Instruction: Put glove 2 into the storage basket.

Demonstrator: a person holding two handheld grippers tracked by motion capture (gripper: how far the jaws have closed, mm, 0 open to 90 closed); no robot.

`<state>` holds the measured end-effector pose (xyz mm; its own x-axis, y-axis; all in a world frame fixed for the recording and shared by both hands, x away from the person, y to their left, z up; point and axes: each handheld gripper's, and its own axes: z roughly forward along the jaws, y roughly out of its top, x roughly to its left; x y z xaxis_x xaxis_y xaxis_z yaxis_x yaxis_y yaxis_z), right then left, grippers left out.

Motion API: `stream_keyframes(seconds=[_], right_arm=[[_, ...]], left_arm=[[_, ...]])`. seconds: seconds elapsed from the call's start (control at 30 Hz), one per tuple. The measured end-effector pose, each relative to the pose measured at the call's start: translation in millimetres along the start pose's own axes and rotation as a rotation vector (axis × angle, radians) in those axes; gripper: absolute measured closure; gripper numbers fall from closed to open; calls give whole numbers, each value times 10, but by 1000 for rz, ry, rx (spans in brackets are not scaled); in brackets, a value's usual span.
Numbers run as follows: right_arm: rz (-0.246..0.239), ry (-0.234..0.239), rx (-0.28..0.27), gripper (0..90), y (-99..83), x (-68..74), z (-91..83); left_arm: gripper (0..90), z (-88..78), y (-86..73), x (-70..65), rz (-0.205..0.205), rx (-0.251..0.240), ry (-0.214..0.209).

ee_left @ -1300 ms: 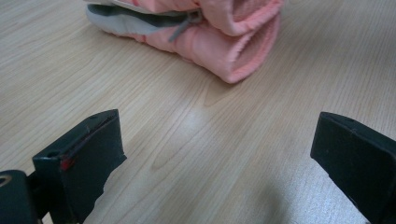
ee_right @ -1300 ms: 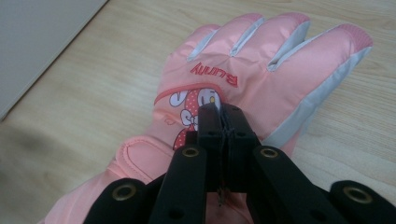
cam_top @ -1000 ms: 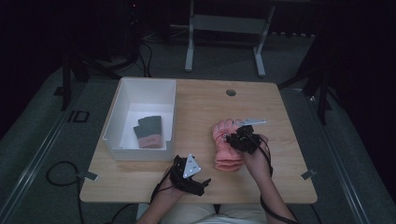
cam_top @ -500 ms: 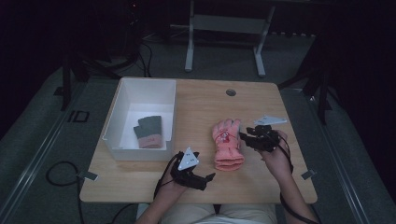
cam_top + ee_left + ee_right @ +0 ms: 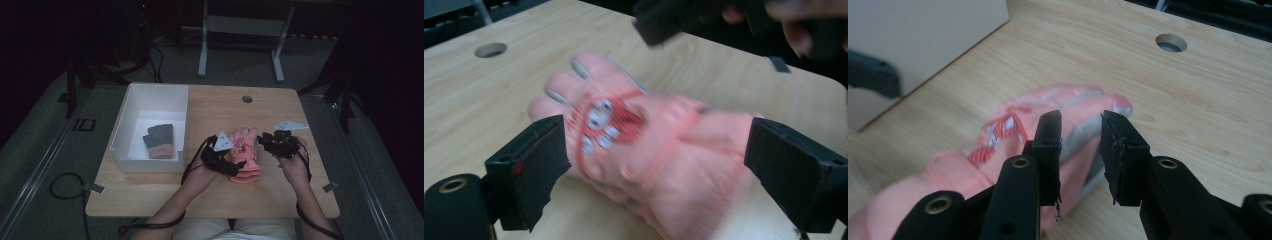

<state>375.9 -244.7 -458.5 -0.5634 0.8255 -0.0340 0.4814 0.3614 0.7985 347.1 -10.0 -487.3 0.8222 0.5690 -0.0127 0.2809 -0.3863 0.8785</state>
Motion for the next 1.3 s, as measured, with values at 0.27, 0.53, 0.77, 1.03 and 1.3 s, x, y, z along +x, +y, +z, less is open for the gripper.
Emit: stream_keyframes(seconds=[0.27,0.53,0.77,1.03,1.3], right_arm=[[51,-27,22,620,34,78,215],[38,-3,107,544,-135,45,333],[63,50,171,500,-259,-112,440],[79,105,220,517,-331,-124,570],[91,139,235,692,-342,-81,614]], left_arm=[[116,192,109,322,-43,78,71],[117,323,76,458,-102,131,66],[145,534,-32,484,-135,228,29],[290,752,-185,628,-307,324,-39],[580,859,-248,710,-426,320,-186]])
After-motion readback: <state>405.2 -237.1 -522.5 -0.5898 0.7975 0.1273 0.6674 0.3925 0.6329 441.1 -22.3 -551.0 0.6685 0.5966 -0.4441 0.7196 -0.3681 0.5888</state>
